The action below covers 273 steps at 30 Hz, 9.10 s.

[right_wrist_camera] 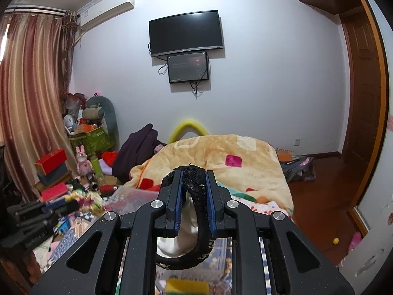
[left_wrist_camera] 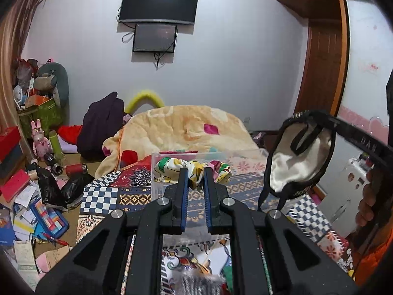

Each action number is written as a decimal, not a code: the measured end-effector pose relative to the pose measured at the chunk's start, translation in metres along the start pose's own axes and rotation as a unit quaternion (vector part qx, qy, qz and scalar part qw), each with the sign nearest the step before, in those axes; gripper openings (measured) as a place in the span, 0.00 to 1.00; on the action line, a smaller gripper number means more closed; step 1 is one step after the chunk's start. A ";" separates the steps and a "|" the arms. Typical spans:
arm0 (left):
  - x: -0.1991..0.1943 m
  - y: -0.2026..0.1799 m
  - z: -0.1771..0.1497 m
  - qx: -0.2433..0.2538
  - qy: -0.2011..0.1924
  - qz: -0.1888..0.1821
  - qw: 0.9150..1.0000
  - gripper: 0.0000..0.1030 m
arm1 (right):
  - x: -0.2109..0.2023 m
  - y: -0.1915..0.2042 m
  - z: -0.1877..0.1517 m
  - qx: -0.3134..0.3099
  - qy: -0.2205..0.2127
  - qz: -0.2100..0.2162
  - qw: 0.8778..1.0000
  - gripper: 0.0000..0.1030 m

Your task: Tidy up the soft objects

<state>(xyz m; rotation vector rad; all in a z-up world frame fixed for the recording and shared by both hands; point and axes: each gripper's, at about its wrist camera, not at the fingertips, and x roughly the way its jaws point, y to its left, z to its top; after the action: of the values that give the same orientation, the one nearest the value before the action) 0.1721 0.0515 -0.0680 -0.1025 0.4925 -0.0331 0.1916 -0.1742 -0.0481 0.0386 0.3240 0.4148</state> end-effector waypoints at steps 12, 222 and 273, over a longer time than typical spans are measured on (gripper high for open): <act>0.068 0.002 -0.012 0.016 0.076 0.016 0.997 0.11 | 0.053 0.003 -0.026 -0.019 0.075 -0.007 0.997 0.15; -0.030 -0.025 -0.040 -0.001 0.038 -0.064 0.997 0.19 | -0.021 -0.002 -0.093 -0.027 0.142 0.058 0.988 0.12; 0.050 0.001 0.000 -0.004 0.067 -0.011 0.998 0.44 | 0.065 0.046 -0.048 -0.091 0.162 0.056 0.981 0.38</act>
<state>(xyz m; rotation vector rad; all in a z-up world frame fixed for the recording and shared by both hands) 0.2161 0.0498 -0.0918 -0.1144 0.6262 -0.0596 0.2150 -0.1074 -0.1086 -0.1918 0.6053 0.5614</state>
